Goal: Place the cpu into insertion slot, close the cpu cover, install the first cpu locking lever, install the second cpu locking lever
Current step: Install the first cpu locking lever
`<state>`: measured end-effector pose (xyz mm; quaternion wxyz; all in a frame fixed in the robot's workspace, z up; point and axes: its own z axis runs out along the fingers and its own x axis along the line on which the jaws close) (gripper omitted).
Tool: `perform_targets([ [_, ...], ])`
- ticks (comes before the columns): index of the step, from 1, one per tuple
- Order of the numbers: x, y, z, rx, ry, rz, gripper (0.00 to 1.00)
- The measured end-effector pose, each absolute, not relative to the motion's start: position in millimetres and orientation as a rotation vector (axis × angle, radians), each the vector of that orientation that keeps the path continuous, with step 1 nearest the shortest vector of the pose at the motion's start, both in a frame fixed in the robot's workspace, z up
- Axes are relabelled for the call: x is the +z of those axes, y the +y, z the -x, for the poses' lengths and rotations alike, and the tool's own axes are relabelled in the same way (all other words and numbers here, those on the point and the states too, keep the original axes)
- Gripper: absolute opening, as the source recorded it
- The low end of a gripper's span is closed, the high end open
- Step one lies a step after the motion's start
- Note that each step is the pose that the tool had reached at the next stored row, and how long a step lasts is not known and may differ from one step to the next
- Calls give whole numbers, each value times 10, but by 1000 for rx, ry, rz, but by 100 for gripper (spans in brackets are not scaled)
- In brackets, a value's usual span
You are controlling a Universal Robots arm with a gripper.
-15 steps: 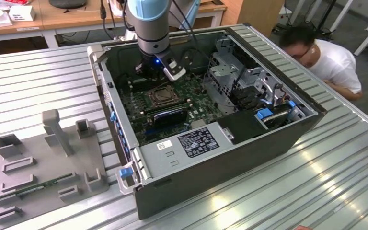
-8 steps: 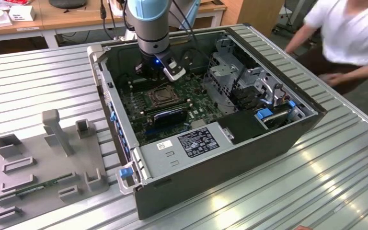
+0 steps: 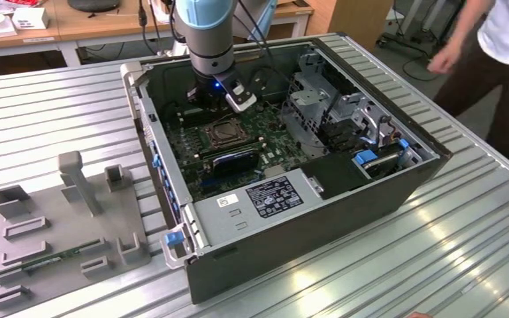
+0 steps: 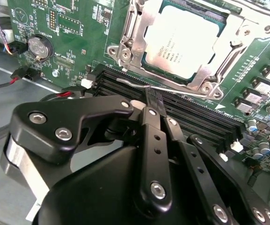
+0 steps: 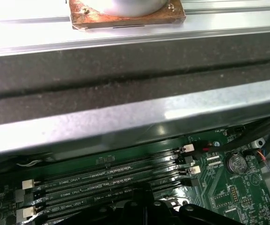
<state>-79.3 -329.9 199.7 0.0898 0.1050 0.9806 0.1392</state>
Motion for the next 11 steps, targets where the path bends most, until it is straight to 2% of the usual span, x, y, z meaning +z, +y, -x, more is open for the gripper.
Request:
perform_targets([
  [11, 2064, -3299, 795, 414, 2916, -312, 11],
])
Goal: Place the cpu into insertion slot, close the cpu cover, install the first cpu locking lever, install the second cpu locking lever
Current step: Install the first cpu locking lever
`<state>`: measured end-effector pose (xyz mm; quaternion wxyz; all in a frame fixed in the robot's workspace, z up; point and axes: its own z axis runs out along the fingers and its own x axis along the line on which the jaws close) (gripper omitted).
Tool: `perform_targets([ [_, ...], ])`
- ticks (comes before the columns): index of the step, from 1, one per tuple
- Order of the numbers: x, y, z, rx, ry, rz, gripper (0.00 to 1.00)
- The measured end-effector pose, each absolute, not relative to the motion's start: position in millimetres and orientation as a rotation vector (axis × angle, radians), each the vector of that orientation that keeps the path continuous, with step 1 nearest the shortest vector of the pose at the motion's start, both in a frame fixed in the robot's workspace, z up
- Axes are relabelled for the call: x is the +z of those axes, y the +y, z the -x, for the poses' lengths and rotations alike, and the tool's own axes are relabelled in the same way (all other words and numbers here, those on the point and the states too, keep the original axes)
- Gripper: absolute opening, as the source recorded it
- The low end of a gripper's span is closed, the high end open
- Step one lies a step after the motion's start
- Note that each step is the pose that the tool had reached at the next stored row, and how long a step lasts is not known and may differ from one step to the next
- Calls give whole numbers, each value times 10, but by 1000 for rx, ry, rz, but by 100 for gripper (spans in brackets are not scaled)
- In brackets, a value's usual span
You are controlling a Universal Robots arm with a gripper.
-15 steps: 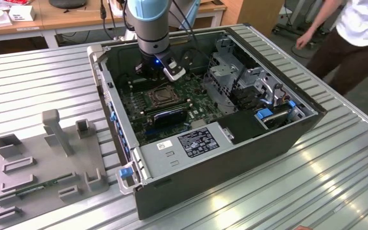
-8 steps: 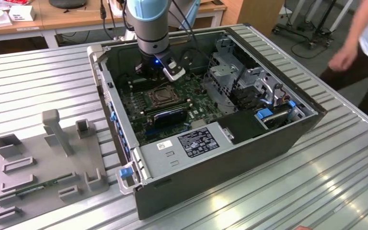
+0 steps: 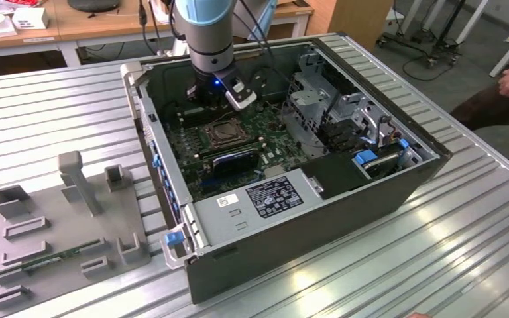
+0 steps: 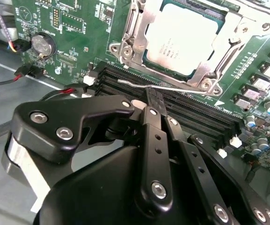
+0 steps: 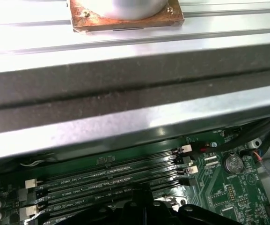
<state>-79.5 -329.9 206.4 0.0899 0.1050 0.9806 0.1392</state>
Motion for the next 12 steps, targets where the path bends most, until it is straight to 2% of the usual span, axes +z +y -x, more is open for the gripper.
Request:
perform_targets([
  [12, 2142, -3299, 798, 414, 2916, -312, 11],
])
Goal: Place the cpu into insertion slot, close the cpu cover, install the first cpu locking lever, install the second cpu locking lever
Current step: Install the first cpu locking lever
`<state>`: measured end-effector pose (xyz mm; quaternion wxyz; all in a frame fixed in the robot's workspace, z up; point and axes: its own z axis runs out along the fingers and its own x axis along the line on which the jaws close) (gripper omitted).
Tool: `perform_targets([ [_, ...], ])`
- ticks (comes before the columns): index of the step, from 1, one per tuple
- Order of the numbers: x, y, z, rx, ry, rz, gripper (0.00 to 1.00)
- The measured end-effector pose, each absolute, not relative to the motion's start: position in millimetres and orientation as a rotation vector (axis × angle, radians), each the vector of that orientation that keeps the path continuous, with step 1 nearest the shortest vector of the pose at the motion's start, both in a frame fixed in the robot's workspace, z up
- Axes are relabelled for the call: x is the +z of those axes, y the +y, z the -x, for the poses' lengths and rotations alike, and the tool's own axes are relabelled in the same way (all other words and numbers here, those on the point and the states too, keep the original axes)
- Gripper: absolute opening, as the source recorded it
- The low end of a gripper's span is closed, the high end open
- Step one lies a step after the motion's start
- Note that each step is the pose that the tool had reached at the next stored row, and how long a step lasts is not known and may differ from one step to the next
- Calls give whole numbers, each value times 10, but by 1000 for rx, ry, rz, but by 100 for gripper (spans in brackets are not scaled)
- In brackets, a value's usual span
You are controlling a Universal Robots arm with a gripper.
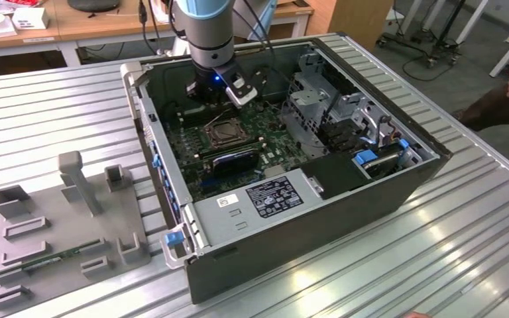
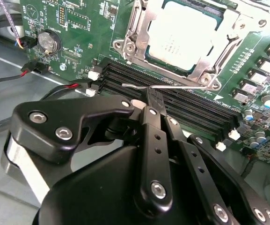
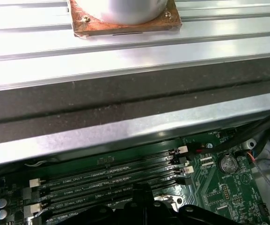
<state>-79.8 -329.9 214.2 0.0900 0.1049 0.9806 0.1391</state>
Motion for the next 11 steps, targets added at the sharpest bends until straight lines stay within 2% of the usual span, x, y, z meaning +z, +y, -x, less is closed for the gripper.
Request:
perform_targets([
  [11, 2163, -3294, 875, 414, 2900, -307, 11],
])
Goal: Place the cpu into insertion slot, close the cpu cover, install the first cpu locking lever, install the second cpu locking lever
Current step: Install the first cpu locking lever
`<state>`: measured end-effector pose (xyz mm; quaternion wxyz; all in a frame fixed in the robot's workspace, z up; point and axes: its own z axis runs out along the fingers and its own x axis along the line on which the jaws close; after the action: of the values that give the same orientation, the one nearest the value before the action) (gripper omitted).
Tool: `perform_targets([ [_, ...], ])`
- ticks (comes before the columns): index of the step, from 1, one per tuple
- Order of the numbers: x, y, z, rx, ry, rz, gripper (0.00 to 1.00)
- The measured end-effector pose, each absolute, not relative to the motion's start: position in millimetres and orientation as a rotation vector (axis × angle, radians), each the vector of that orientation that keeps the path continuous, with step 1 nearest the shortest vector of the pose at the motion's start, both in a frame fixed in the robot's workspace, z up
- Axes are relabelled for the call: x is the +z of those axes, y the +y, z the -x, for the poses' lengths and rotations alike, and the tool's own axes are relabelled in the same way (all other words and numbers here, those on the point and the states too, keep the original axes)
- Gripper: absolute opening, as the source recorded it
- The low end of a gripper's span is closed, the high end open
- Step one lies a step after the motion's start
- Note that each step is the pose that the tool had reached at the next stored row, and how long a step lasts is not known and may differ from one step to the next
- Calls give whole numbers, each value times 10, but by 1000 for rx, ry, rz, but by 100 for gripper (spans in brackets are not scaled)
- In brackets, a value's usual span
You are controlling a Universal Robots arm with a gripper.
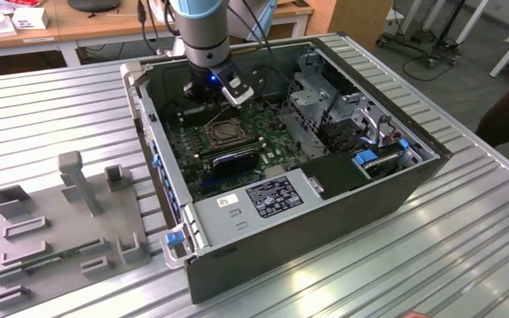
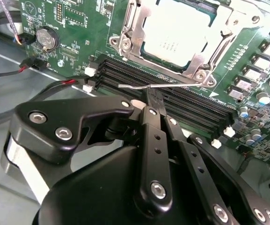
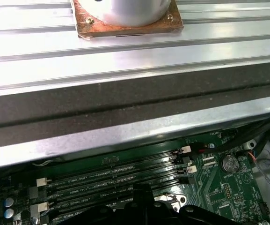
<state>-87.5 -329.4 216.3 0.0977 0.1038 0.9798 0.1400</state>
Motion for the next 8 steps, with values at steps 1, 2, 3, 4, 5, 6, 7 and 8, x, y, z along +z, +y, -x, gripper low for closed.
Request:
perform_targets([
  [1, 2163, -3294, 876, 415, 2900, -307, 11],
  [2, 2164, -3294, 880, 415, 2899, -307, 11],
  [3, 2165, -3295, 888, 414, 2897, -306, 11],
  [4, 2165, -3295, 898, 415, 2895, -306, 11],
  [5, 2165, -3295, 909, 415, 2893, -305, 11],
  [6, 2164, -3295, 914, 415, 2891, -305, 11],
  [7, 2164, -3294, 916, 415, 2890, -304, 11],
  [8, 2163, -3294, 916, 415, 2888, -304, 11],
])
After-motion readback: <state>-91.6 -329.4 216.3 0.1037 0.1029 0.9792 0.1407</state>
